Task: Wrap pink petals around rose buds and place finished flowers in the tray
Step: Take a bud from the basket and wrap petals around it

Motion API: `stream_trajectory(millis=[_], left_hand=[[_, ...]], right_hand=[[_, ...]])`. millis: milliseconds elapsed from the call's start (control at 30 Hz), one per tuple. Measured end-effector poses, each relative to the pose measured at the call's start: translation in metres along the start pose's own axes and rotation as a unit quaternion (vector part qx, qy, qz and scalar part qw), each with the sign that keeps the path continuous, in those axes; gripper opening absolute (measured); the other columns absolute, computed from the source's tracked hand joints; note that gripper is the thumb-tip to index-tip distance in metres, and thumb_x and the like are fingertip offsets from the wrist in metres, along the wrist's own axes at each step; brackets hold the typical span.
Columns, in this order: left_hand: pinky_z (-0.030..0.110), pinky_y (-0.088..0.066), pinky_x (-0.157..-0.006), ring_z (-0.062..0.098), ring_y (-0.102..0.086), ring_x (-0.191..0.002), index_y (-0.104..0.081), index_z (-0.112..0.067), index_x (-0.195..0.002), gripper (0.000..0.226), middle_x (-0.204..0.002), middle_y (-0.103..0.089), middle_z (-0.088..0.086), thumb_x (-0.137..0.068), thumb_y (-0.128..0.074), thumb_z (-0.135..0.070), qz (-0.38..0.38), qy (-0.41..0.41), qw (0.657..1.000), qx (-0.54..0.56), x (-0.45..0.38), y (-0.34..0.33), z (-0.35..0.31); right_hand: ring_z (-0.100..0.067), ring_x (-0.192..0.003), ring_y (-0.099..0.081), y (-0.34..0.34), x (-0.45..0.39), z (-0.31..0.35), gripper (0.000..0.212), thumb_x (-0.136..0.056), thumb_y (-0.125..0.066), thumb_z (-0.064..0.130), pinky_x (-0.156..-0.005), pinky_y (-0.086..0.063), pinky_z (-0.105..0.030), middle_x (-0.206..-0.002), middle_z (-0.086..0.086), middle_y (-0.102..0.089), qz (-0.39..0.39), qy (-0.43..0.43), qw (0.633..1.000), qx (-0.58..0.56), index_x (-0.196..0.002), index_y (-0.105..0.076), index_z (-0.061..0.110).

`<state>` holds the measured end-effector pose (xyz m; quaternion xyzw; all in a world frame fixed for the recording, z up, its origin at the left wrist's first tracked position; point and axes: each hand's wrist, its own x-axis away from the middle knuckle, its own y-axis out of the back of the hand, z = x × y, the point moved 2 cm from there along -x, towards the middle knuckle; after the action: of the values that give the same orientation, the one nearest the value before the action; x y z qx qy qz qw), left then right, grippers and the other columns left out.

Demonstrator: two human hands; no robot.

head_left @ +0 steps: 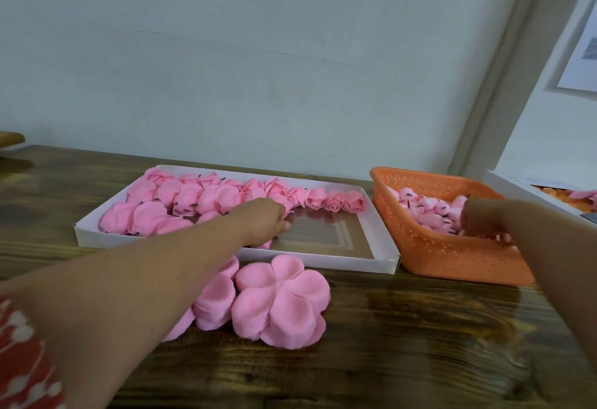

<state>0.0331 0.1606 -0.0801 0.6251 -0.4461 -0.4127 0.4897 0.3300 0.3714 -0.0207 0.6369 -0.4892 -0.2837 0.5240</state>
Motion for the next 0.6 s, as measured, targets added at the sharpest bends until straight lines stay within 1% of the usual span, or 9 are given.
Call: stream_trajectory(millis=[33, 100, 167, 200, 300, 367, 400, 500, 600], left_hand=[[0.032, -0.033, -0.064, 0.022, -0.044, -0.074, -0.04, -0.017, -0.067, 0.036, -0.07, -0.043, -0.001, -0.1, -0.045, -0.032, -0.01, -0.005, 1.0, 0.016, 0.002, 0.003, -0.003], [0.033, -0.036, -0.066, 0.022, -0.044, -0.073, -0.047, -0.014, -0.068, 0.035, -0.069, -0.043, -0.002, -0.099, -0.047, -0.029, -0.042, -0.023, 0.998, 0.049, 0.01, 0.016, -0.007], [0.032, -0.041, -0.072, 0.02, -0.047, -0.078, -0.062, -0.01, -0.082, 0.022, -0.078, -0.049, -0.002, -0.096, -0.055, -0.025, -0.07, -0.045, 0.996, 0.04, 0.021, 0.033, -0.005], [0.029, -0.04, -0.07, 0.018, -0.048, -0.078, -0.065, -0.01, -0.087, 0.016, -0.079, -0.051, -0.002, -0.093, -0.058, -0.024, -0.067, -0.056, 0.996, 0.021, 0.029, 0.042, -0.001], [0.015, -0.034, -0.054, 0.013, -0.048, -0.066, -0.066, -0.015, -0.079, 0.007, -0.066, -0.053, -0.01, -0.084, -0.064, -0.018, 0.013, -0.068, 0.997, -0.041, 0.059, 0.058, 0.019], [0.011, -0.034, -0.053, 0.008, -0.049, -0.064, -0.068, -0.018, -0.086, 0.005, -0.07, -0.058, -0.011, -0.082, -0.065, -0.02, 0.067, -0.048, 0.994, -0.067, 0.078, 0.059, 0.033], [0.013, -0.036, -0.055, 0.006, -0.05, -0.066, -0.069, -0.021, -0.094, 0.012, -0.075, -0.059, -0.011, -0.082, -0.066, -0.023, 0.083, -0.038, 0.993, -0.073, 0.086, 0.057, 0.037], [0.019, -0.039, -0.06, 0.009, -0.055, -0.075, -0.067, -0.025, -0.105, 0.024, -0.086, -0.064, -0.008, -0.082, -0.068, -0.025, 0.064, -0.037, 0.995, -0.068, 0.098, 0.051, 0.042], [0.026, -0.043, -0.068, 0.014, -0.056, -0.079, -0.07, -0.017, -0.092, 0.011, -0.089, -0.065, -0.003, -0.083, -0.065, -0.021, 0.01, -0.053, 0.996, -0.073, 0.104, 0.046, 0.041]], right_hand=[[-0.015, -0.064, -0.057, 0.001, 0.001, -0.001, 0.031, -0.084, -0.066, 0.03, -0.05, -0.048, -0.019, -0.076, -0.002, -0.058, -0.013, -0.002, 1.0, -0.007, -0.102, -0.054, 0.008], [-0.016, -0.069, -0.055, 0.006, 0.003, -0.006, 0.021, -0.084, -0.066, 0.032, -0.062, -0.046, -0.022, -0.069, 0.003, -0.053, -0.056, -0.006, 0.998, -0.01, -0.079, -0.06, 0.012], [-0.014, -0.069, -0.055, 0.011, 0.005, -0.014, 0.021, -0.084, -0.065, 0.028, -0.06, -0.041, -0.023, -0.067, 0.003, -0.055, -0.096, -0.019, 0.994, -0.038, -0.067, -0.06, 0.016], [-0.014, -0.07, -0.056, 0.014, 0.006, -0.018, 0.016, -0.084, -0.063, 0.024, -0.06, -0.041, -0.024, -0.071, 0.001, -0.058, -0.114, -0.028, 0.992, -0.055, -0.071, -0.063, 0.015], [-0.025, -0.08, -0.06, 0.021, 0.011, -0.024, 0.014, -0.083, -0.06, 0.024, -0.067, -0.045, -0.028, -0.083, -0.008, -0.065, -0.154, -0.063, 0.982, -0.086, -0.081, -0.066, 0.011], [-0.03, -0.083, -0.059, 0.025, 0.015, -0.02, 0.012, -0.084, -0.058, 0.021, -0.071, -0.048, -0.032, -0.089, -0.013, -0.065, -0.179, -0.071, 0.976, -0.107, -0.081, -0.064, 0.01], [-0.031, -0.085, -0.059, 0.027, 0.016, -0.017, 0.011, -0.084, -0.057, 0.018, -0.074, -0.049, -0.034, -0.091, -0.014, -0.064, -0.189, -0.07, 0.973, -0.11, -0.082, -0.063, 0.009], [-0.032, -0.086, -0.058, 0.032, 0.02, -0.003, 0.012, -0.084, -0.056, 0.015, -0.074, -0.049, -0.034, -0.092, -0.015, -0.063, -0.207, -0.053, 0.971, -0.11, -0.085, -0.065, 0.006], [-0.032, -0.086, -0.058, 0.038, 0.026, 0.009, 0.013, -0.083, -0.055, 0.014, -0.068, -0.043, -0.03, -0.092, -0.016, -0.064, -0.221, -0.044, 0.967, -0.119, -0.084, -0.065, 0.006]])
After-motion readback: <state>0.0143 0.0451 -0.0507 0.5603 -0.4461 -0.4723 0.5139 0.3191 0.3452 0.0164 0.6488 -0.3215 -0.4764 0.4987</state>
